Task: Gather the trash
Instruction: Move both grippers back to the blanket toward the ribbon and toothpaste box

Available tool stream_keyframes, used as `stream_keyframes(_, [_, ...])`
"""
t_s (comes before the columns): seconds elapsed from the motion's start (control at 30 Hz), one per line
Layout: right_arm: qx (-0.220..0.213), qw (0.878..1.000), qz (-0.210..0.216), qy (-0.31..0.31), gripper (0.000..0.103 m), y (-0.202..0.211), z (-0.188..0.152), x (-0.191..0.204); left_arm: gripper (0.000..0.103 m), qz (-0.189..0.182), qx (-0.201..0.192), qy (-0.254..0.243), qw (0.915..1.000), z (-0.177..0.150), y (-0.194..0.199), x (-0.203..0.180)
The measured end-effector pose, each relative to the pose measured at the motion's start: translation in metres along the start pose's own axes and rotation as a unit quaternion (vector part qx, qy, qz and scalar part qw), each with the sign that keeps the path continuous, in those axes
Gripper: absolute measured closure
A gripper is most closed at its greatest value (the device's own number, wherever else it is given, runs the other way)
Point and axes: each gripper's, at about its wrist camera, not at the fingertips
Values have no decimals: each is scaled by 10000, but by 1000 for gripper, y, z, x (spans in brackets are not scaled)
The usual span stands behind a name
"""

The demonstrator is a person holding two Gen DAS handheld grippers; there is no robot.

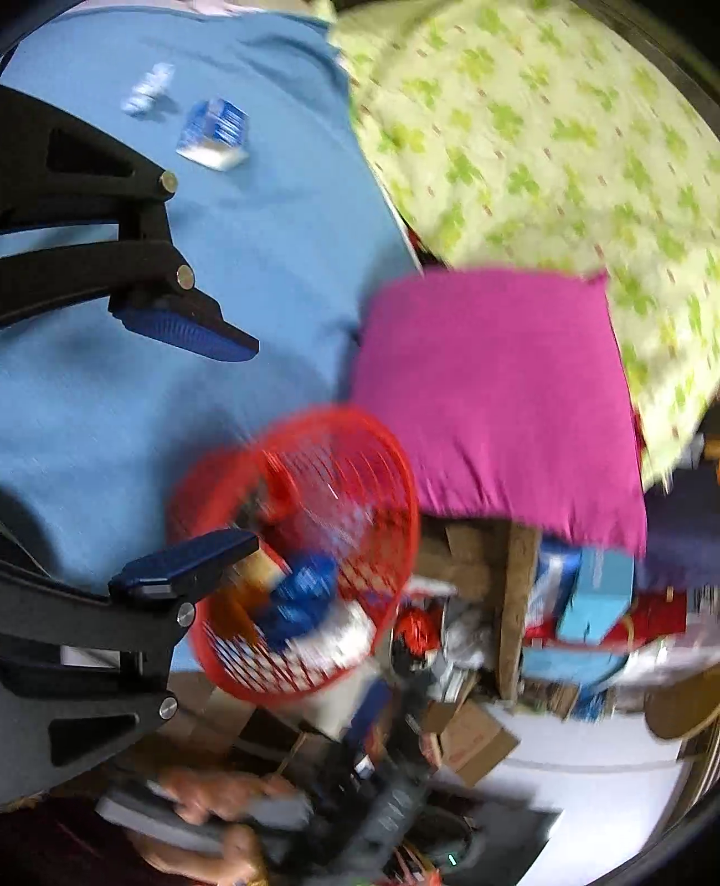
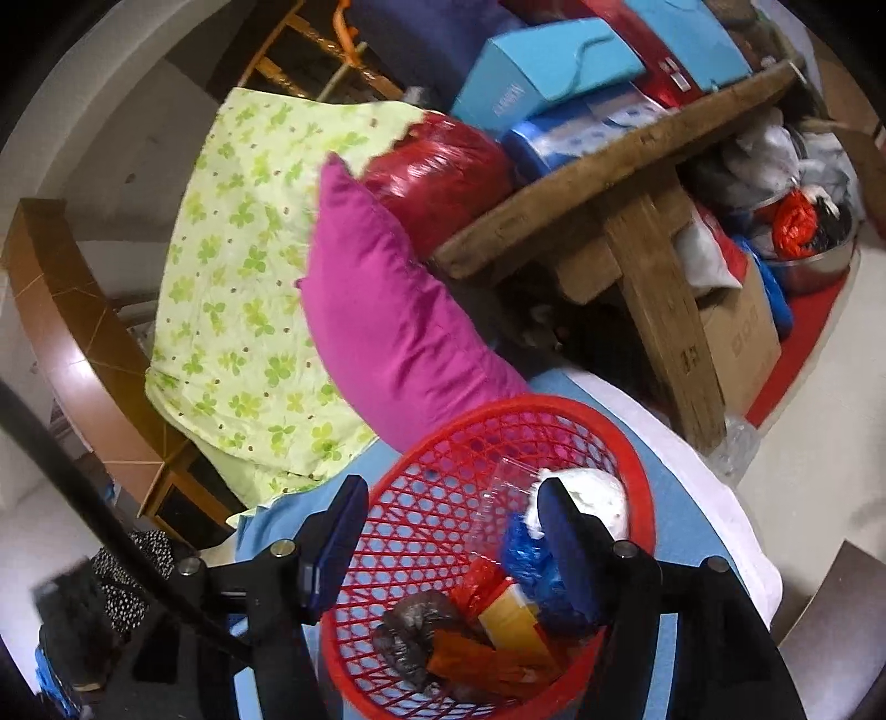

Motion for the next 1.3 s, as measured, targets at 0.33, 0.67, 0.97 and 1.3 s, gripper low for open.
stream_keyframes(0.33, [203, 9937, 724, 836, 35, -12, -12, 91, 39, 1335, 614, 1058, 9835, -93, 26, 129])
stream_keyframes(0.67, [1613, 9648, 1291, 1626, 35, -117, -85, 187, 39, 1936, 665, 1980, 9586, -140, 50, 224])
stream_keyframes(0.97, [2960, 9213, 1406, 2093, 35, -268, -166, 224, 39, 1854, 883, 2272, 9520, -157, 25, 270])
stream_keyframes(1.3, [3435, 9101, 1576, 1700, 34, -420, -193, 206, 39, 1450, 1177, 2780, 9423, -131, -40, 324])
Point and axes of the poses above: each gripper's, at about its wrist camera, not at the fingertips, and y roughly against the way its jaws point, x to its left, z to its top, and after that the axes turned 10 degrees about z, right-handed
